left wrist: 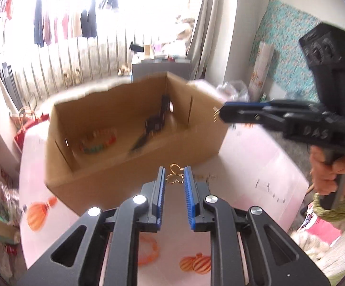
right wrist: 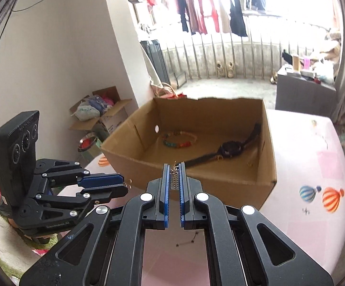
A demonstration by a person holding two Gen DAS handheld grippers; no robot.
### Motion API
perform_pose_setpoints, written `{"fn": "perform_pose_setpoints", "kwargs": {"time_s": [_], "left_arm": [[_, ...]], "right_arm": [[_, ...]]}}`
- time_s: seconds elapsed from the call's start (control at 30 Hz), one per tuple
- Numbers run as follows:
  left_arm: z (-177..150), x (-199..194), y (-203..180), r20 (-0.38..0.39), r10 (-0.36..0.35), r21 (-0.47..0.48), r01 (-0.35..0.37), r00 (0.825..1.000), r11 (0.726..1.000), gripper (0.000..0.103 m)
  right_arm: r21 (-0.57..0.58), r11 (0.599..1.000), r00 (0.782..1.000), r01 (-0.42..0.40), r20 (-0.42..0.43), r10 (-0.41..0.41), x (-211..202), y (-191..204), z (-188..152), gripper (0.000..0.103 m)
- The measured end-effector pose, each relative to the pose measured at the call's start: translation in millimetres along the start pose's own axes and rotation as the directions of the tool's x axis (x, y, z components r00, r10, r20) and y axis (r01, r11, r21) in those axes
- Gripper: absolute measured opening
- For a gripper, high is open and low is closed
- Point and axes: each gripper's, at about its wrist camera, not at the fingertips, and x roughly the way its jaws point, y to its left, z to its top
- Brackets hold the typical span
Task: Organize jewelry
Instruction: 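Lift the closed right tool toward the cardboard box, then open the left tool over the box while the right tool opens, dropping gold charms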
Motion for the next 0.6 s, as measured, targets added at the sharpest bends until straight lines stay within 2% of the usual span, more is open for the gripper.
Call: {"fn": "perform_pose_setpoints", "kwargs": {"time_s": [0.07, 0.13, 0.2, 0.27, 0.37, 0.43, 0.5, 0.6], "left_arm": [[18.3, -5.4, 7.0, 0.034, 0.001, 0.007, -0.001, 0.999, 1.0, 0.016], [34.3, 3.2, 18.6, 0.027, 0.021, 0.014, -0.021, 0.999, 1.0, 0.016], [46.2, 20.8, 29.7, -0.014, 0.057, 0.018, -0.056, 0.998, 0.998, 0.016], [56.2, 44.1, 44.4, -0.073, 0.047, 0.003, -0.047, 0.996, 0.999, 0.016], [65.2, 82.1, 67.2, -0.193, 0.028, -0.05, -0.038, 0.981, 0.998, 0.016], [63.3, 105.4, 86.2, -0.289, -0.003, -0.113, -0.031, 0.957, 0.993, 0.016], [55.6, 120.7, 101.4, -0.344, -0.055, -0.186, -0.011, 0.937, 0.982, 0.016], [51.5, 131.0, 113.4, -0.396, -0.044, -0.218, -0.047, 0.917, 0.975, 0.016]], "right_arm": [[-0.03, 1.0, 1.0, -0.01, 0.012, 0.01, 5.9, -1.0, 18.2, 0.005], [-0.041, 0.999, 1.0, -0.023, -0.01, 0.023, 20.4, -7.9, 35.4, 0.005], [-0.012, 0.998, 0.996, -0.057, -0.066, 0.056, 42.2, -19.2, 49.8, 0.005], [0.037, 0.993, 0.981, -0.112, -0.156, 0.117, 69.8, -30.6, 62.3, 0.005], [0.091, 0.983, 0.94, -0.161, -0.291, 0.181, 119.5, -42.7, 80.3, 0.005], [0.102, 0.982, 0.91, -0.159, -0.371, 0.186, 150.3, -45.0, 87.0, 0.005], [0.114, 0.982, 0.877, -0.149, -0.444, 0.185, 178.4, -44.6, 89.4, 0.005], [0.129, 0.979, 0.828, -0.156, -0.524, 0.201, 209.0, -39.0, 87.2, 0.005]]}}
